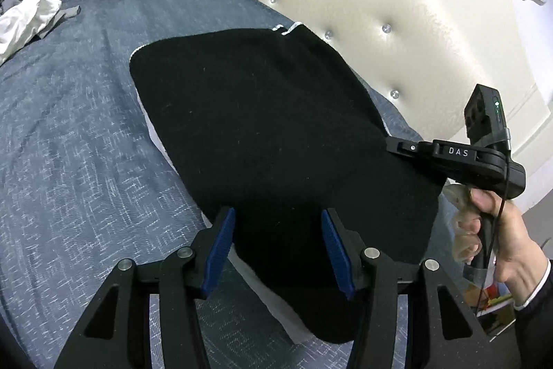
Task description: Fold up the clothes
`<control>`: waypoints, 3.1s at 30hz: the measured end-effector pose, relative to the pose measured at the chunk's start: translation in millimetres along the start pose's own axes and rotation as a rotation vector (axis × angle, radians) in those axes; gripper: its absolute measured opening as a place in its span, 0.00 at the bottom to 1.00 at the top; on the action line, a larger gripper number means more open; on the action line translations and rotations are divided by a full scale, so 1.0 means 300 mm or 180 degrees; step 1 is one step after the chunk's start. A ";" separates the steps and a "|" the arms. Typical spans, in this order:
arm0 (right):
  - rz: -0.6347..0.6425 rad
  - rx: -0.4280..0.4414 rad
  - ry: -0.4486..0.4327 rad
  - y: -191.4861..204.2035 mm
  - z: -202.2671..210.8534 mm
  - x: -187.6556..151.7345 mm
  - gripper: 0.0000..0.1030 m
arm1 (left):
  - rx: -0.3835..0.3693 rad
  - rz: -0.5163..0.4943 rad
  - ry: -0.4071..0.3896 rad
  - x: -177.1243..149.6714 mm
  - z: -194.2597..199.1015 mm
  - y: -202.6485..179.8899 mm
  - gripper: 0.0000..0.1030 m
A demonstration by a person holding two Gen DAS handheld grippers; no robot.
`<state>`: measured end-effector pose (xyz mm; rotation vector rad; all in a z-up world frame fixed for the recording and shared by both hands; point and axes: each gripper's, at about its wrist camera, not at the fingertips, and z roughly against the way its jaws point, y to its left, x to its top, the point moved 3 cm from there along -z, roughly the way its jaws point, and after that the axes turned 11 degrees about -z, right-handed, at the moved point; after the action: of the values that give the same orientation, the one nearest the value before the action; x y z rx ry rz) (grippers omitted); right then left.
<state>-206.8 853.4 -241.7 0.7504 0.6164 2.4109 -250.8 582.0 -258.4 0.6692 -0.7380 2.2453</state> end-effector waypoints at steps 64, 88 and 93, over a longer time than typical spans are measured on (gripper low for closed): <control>0.0358 -0.0261 -0.0127 0.202 -0.029 0.278 0.00 | 0.0487 0.0082 0.0009 0.188 0.076 0.229 0.53; 0.0551 -0.0460 -0.0625 0.390 0.287 -0.034 0.02 | 0.0493 -0.0197 -0.0233 0.194 0.410 -0.021 0.53; 0.0507 -0.0540 -0.0771 0.423 0.366 -0.104 0.11 | 0.0487 -0.0277 -0.0291 0.183 0.481 -0.078 0.53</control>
<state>-161.5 767.7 -101.3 1.0306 0.2609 2.4251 -232.7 525.0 -114.1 0.8661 -0.5728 2.2186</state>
